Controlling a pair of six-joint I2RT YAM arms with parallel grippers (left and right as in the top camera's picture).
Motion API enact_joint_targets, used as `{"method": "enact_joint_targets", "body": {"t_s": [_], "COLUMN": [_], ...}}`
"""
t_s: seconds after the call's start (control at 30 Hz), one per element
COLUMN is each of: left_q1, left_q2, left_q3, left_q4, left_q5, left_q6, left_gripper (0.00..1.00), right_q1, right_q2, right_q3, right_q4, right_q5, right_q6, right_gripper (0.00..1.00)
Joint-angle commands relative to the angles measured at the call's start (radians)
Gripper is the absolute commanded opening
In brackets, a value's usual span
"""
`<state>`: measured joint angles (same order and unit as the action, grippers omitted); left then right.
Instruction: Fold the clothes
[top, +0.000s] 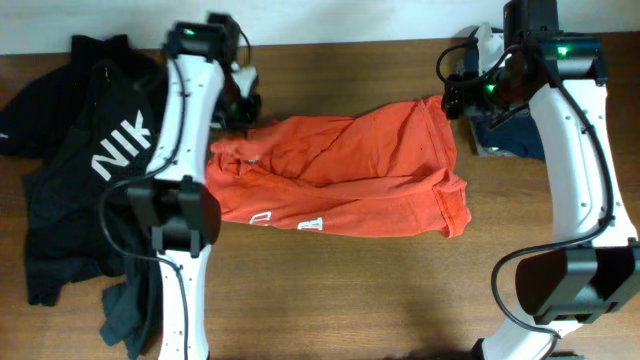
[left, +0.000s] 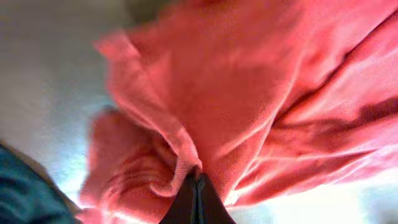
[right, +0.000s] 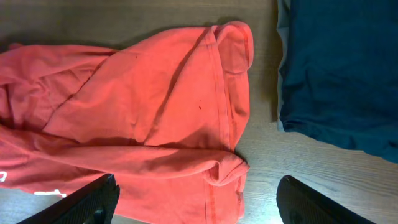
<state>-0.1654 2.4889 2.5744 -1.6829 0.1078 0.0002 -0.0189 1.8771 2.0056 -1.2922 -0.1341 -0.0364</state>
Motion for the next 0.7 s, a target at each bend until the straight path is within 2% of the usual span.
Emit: {"method": "enact_joint_targets", "body": {"t_s": [0.0,0.13,0.3,0.5,0.67], "left_q1": [-0.011,-0.008,-0.01,-0.043,-0.095], "left_q2": [-0.002,-0.002,-0.003,-0.041,-0.114], "left_q3": [-0.167,-0.333,-0.361,-0.359,-0.359], "left_q4": [-0.005,0.012,0.026,0.029,0.063], "left_q5": [-0.05,-0.053,-0.052,-0.052,-0.053], "left_q6": [0.0,0.0,0.0,-0.008,-0.007], "left_gripper": [0.01,0.01,0.03,0.39,0.49], "right_q1": [-0.001,-0.001,-0.001,-0.001,-0.001], "right_q2": [-0.002,-0.002,-0.002,-0.002,-0.002], "right_q3": [0.007,0.007,0.006,0.007,0.007], "right_q4": [-0.003,-0.002,-0.001,0.01,0.017], "right_q5": [-0.012,-0.012,-0.013,-0.013,-0.013], "right_q6": [-0.013,-0.013,-0.012,-0.013,-0.013], "right_gripper": [0.86,0.86,0.86,0.86,0.86]}}
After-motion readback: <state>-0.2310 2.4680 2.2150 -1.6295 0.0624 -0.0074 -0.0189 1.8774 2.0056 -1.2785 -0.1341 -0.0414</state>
